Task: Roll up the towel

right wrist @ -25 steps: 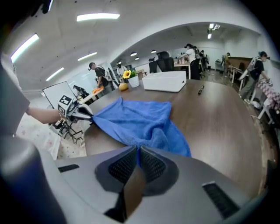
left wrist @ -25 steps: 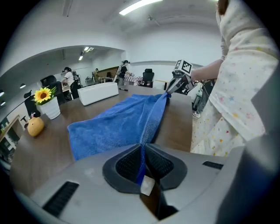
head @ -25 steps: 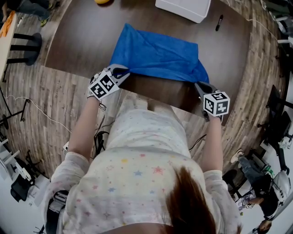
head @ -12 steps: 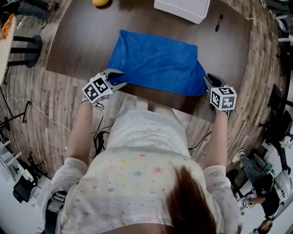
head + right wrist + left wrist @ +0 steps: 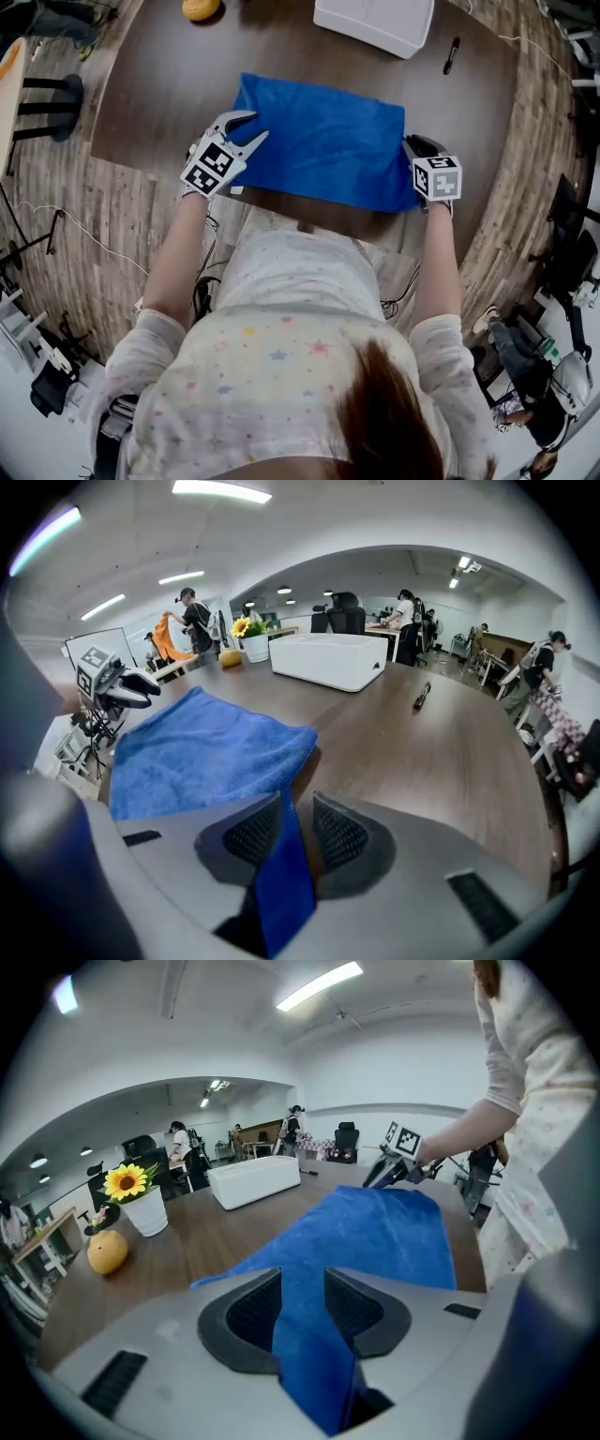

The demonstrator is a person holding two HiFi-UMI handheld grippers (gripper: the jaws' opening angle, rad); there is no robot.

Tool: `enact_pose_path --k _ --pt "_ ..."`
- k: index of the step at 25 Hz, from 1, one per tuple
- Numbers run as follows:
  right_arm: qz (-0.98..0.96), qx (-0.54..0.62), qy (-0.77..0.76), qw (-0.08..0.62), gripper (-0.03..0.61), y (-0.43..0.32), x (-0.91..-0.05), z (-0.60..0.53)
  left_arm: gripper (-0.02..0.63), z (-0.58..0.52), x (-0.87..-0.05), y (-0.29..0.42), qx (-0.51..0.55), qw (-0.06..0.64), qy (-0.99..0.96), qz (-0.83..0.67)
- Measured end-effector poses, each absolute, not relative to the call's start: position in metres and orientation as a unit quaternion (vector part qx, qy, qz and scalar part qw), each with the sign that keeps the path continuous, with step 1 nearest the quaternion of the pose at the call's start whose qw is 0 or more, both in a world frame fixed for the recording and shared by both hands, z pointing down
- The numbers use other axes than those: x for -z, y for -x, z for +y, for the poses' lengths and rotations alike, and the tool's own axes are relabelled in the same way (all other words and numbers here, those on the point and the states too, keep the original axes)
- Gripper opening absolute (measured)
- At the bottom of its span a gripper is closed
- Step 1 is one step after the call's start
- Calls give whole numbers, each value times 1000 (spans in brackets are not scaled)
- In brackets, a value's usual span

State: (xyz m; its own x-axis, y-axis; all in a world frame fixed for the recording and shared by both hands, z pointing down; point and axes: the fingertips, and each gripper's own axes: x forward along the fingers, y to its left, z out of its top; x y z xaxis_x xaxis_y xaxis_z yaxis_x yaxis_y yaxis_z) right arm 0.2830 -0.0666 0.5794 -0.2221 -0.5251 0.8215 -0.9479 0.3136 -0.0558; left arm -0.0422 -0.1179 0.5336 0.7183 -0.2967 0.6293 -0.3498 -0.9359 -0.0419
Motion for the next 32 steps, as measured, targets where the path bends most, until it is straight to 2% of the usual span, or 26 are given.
enact_pose_path --k 5,9,11,23,24,28,32 --pt "-731 -287 -496 370 106 -268 -581 -75 124 -159 -554 41 -347 43 -906 -239" --pt "-732 -275 -494 380 17 -265 -582 -70 124 -178 -581 42 -380 53 -885 -263" --pt "-725 -280 -510 368 8 -271 -579 -68 124 -182 -590 43 -390 62 -881 -261" --pt "-580 -306 -672 343 17 -383 -569 -18 126 -181 -586 42 -380 64 -887 -256" --pt "-580 -300 -678 337 39 -387 -564 -19 126 -180 -586 41 -379 63 -887 -256" --pt "-628 -285 -649 322 58 -370 -555 -50 126 -178 -584 38 -373 64 -887 -262" --pt "-656 -272 -607 357 63 -348 -570 -86 124 -179 -585 40 -371 62 -888 -265"
